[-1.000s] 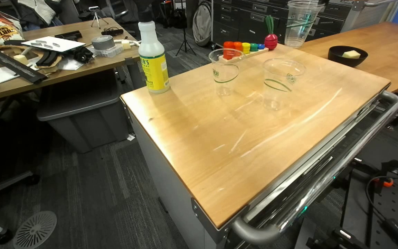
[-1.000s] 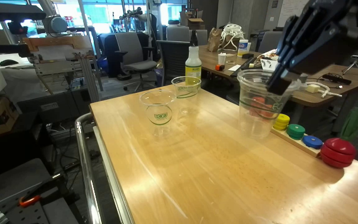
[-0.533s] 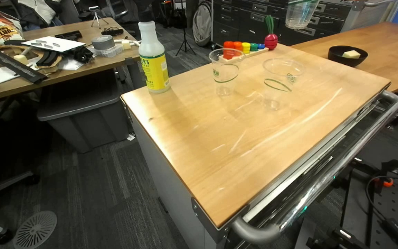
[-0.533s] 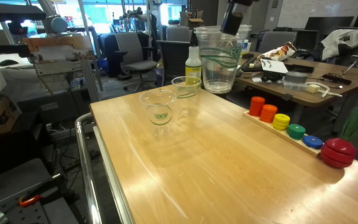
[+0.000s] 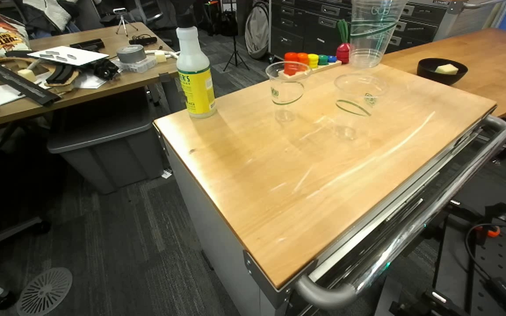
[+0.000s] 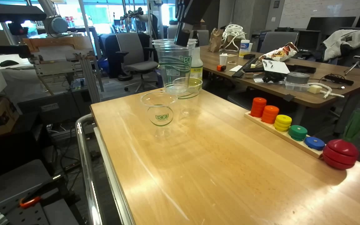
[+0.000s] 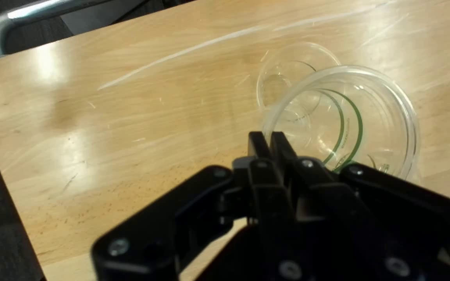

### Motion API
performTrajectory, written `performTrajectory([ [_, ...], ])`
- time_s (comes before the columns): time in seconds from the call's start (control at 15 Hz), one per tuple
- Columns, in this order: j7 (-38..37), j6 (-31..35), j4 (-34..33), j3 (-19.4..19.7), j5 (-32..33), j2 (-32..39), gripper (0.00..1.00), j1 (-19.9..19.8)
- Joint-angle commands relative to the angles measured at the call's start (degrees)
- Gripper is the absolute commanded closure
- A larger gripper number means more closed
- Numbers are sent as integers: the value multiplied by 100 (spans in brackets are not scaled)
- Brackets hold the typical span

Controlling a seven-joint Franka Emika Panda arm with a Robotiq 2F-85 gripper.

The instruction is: Stack the four clear cups together

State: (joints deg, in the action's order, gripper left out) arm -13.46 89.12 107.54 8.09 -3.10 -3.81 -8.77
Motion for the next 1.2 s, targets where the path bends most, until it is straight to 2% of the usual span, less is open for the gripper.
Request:
performTrajectory([
  [0.0, 312, 69, 413, -70, 25, -332, 98, 89],
  [0.27, 514, 102, 705, -95, 10, -449, 98, 130],
  [0.8, 1077, 1182, 1127, -82, -121, -442, 98, 150],
  [1.13, 1291, 1415, 1406, -77, -193, -437, 98, 163],
])
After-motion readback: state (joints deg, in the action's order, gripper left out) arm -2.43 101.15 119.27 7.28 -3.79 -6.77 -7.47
